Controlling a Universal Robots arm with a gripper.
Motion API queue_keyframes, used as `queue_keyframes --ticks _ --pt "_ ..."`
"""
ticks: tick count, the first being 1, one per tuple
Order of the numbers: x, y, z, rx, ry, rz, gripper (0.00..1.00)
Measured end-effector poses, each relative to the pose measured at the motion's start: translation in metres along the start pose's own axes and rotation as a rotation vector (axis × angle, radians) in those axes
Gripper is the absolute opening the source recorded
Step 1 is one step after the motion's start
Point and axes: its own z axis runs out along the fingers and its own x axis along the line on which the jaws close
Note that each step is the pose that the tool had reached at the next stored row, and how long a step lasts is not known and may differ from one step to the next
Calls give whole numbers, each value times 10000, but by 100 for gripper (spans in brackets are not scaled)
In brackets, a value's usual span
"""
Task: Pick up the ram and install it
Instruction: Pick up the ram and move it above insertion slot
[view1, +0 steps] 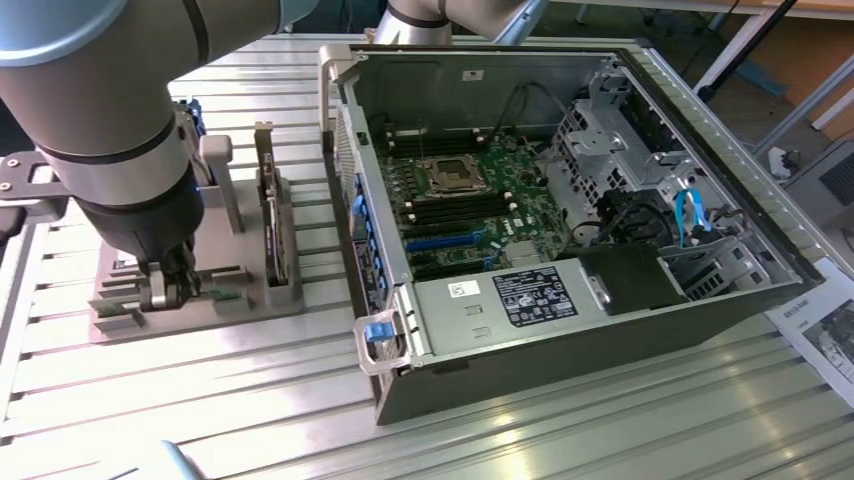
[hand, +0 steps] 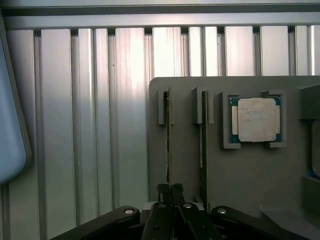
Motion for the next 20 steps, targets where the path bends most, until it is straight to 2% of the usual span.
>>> queue_keyframes --ticks 20 --pt "-5 9 -237 0 0 0 12"
